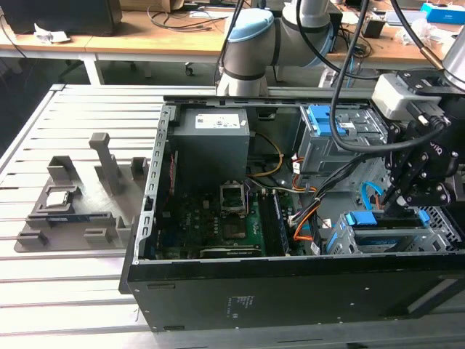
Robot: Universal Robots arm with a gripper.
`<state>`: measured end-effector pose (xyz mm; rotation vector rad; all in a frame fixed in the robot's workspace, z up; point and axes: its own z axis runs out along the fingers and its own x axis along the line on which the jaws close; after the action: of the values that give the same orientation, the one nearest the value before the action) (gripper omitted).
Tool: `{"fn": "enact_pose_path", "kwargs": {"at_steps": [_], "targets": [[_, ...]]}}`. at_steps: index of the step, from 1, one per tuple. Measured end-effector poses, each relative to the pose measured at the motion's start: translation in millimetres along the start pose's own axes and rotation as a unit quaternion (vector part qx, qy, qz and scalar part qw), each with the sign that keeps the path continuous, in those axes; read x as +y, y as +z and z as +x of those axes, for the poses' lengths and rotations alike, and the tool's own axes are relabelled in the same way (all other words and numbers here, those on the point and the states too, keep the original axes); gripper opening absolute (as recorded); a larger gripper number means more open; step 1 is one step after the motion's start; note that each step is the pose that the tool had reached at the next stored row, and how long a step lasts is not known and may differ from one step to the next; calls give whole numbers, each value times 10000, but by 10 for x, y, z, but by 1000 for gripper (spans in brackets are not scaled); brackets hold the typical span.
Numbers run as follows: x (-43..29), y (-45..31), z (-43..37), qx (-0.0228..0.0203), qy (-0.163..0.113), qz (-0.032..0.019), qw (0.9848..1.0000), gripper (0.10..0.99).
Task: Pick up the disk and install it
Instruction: 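Insert the second disk wire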
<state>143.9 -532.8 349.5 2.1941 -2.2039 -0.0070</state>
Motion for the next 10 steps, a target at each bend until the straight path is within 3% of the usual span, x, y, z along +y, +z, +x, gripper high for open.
{"fn": "enact_pose_path", "kwargs": {"at_steps": [10], "targets": [[-40, 44, -1, -25, -2, -10, 10000, 165]]}}
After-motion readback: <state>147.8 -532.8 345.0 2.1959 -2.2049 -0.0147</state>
